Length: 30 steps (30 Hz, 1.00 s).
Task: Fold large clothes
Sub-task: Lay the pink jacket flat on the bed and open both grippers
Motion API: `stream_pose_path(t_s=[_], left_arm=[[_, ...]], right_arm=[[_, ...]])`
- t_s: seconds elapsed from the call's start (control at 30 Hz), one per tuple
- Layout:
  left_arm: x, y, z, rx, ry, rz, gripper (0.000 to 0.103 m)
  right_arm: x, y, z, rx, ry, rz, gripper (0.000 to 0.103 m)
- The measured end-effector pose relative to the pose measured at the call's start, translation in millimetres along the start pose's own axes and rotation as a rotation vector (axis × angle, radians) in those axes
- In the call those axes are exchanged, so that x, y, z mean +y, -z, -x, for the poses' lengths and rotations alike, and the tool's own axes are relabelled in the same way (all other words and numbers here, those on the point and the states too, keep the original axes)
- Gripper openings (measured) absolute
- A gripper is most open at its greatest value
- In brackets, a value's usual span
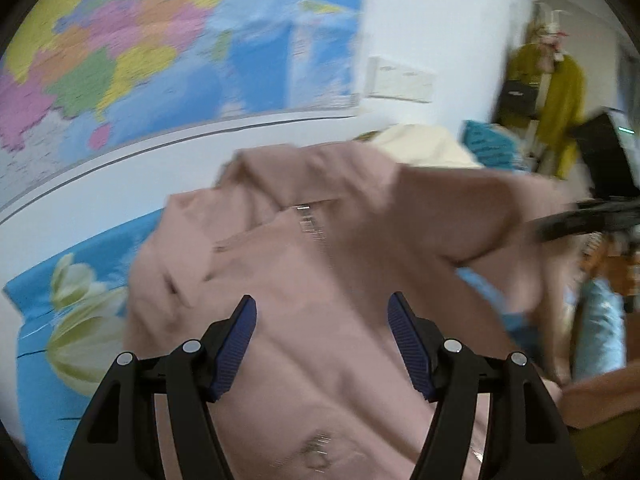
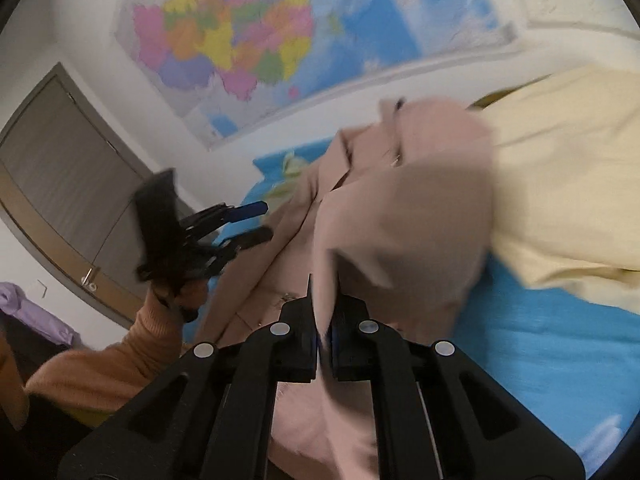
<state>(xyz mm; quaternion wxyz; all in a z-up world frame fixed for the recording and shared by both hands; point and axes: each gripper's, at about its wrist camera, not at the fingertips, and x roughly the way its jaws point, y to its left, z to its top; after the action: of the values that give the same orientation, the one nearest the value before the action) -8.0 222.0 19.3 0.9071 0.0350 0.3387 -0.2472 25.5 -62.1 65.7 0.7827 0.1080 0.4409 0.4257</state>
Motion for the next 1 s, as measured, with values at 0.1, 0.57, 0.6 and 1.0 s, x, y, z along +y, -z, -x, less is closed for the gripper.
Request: stream_pose_path(t_s=[0.1,0.57,0.6,1.0], left_arm=[[-14,10,5,-0.002,0.078,-0.024,0.069],[-25,45,-36,0.138,0.221,0.035,0.069],[-26,43,-41,0.145,0.24,0.038,0.069],[16,9,19,-0.011,0.215,0.106,0.067]], right_arm=[[3,-8,-47,0.061,-0.017,-0.008,0.025],[-20,68,-41,0.267,0.312,0.147,0.059],[-21,81,-49,0.326,0.295,0.154,0.03],[45,44,-87,0.184,-0.178,0.143,0.009]])
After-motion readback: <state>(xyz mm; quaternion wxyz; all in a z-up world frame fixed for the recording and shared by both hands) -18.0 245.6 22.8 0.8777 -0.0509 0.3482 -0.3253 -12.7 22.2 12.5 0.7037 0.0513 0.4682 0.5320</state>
